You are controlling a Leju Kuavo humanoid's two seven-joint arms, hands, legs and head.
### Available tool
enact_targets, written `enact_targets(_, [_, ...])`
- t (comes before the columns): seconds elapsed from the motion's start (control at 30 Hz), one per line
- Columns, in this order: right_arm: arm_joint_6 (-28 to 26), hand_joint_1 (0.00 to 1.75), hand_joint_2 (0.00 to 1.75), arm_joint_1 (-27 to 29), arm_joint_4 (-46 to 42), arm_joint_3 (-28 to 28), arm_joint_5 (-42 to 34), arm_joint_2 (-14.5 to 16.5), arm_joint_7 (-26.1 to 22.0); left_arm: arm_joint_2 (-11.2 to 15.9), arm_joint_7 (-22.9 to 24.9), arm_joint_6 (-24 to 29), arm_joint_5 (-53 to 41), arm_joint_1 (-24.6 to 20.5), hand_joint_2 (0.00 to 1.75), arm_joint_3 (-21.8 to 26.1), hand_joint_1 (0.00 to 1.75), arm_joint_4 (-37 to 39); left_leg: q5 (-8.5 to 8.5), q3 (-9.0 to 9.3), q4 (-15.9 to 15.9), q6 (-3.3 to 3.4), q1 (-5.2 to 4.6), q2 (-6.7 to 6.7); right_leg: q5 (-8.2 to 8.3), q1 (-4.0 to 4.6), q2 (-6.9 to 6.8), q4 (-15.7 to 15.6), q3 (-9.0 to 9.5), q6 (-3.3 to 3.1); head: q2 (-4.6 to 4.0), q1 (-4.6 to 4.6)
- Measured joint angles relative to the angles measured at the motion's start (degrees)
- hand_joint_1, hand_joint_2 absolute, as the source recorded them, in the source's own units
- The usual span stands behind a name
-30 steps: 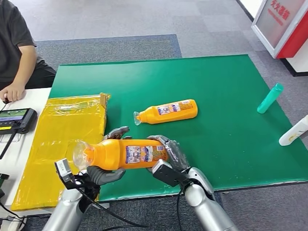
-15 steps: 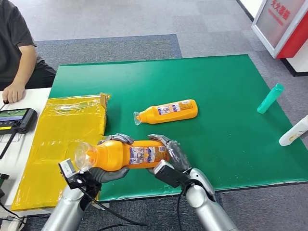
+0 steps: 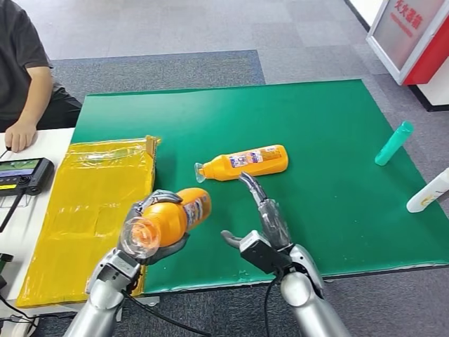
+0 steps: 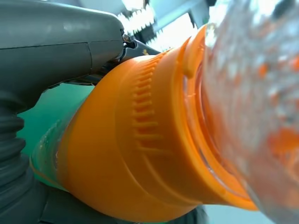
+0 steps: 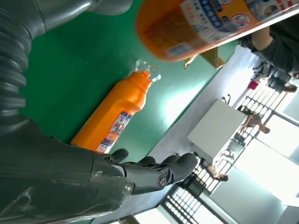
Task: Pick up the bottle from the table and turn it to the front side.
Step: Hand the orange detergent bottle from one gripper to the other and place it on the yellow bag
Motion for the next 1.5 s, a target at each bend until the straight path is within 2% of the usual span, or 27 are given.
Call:
enact_targets(0.1, [-0.34,0.0,1.75,2.08,-2.78,-1.15,0.9,-0.21,0.68,-0.01,4.0,10.89,-9.48,0.68,1.75,0.02,1.75,-2.81,-0.01,-0.02,0.0,0.0,0.0,0.0,0.0,0.0,0.0,0.0,-0.02,0.0,0.0,-0.01])
enact_targets(0.17, [-0.36,0.0,1.75,3.26,-4.41,-1.96,1.66,-0.26,1.22,0.03,8.48,16.52,-17.35,0.85,1.75,0.02,1.75,-4.5,-0.01,-0.03,0.0,0.01,0.0,0.0,-0.01,0.0,0.0,-0.01,-0.02,0.0,0.0,-0.01])
enact_targets(0.3, [-0.24,0.0,1.75,5.33,-6.97,-3.64,2.95,-0.27,2.14,0.25,20.44,20.71,-33.26,0.61,1.75,-0.05,1.75,-5.82,-0.01,-0.02,0.0,0.0,0.0,0.0,-0.01,0.0,0.0,-0.01,-0.03,0.0,0.0,-0.01])
enact_targets(0.4, [0.14,0.0,1.75,6.49,-8.25,-4.8,3.6,-0.26,2.38,0.48,27.47,20.14,-40.05,-0.1,1.75,-0.22,1.75,-5.69,0.0,-0.02,0.0,0.0,0.0,0.0,0.0,0.0,0.0,-0.01,-0.04,0.0,0.0,-0.01])
enact_targets(0.5, [0.51,0.0,1.75,7.21,-9.09,-5.71,4.05,-0.23,2.56,0.76,32.52,17.35,-43.73,-1.28,1.75,-0.43,1.75,-4.75,0.0,-0.02,0.0,0.0,0.0,0.0,0.01,0.0,0.0,-0.01,-0.03,-0.01,0.0,0.0])
enact_targets(0.83, [1.16,0.0,1.75,8.36,-10.33,-7.65,5.0,0.11,3.38,1.86,43.76,9.78,-50.51,-5.31,1.75,-0.57,1.75,2.33,0.0,-0.03,0.0,0.0,0.0,0.0,0.01,0.0,0.0,-0.01,-0.05,-0.02,0.0,-0.01])
enact_targets(0.97, [1.47,0.0,1.75,8.39,-10.32,-7.95,5.04,0.27,3.44,2.62,45.95,7.55,-51.51,-7.38,1.75,-0.5,1.75,7.1,0.0,-0.02,0.0,-0.01,0.0,0.0,0.01,0.0,0.01,-0.01,-0.04,-0.02,0.0,-0.01])
enact_targets(1.43, [2.43,0.0,1.75,7.96,-9.9,-8.03,4.59,0.32,3.76,5.51,49.23,4.17,-55.59,-13.5,1.75,-0.34,1.75,20.19,0.03,0.0,0.0,-0.05,0.0,0.0,0.03,0.01,0.01,0.01,0.0,-0.03,0.0,-0.01])
enact_targets(1.47, [2.51,0.0,1.75,7.95,-9.81,-8.03,4.45,0.32,3.76,5.66,49.23,3.89,-55.77,-13.77,1.75,-0.33,1.7,20.89,0.03,0.0,0.0,-0.05,0.0,0.0,0.03,0.01,0.01,0.01,0.01,-0.04,0.0,0.0])
enact_targets(1.5, [2.59,0.0,1.75,7.91,-9.72,-8.03,4.3,0.32,3.76,5.78,49.23,3.51,-55.93,-14.0,1.75,-0.33,1.47,21.57,0.03,0.0,0.0,-0.05,0.0,0.0,0.03,0.01,0.01,0.01,0.0,-0.03,0.0,-0.01])
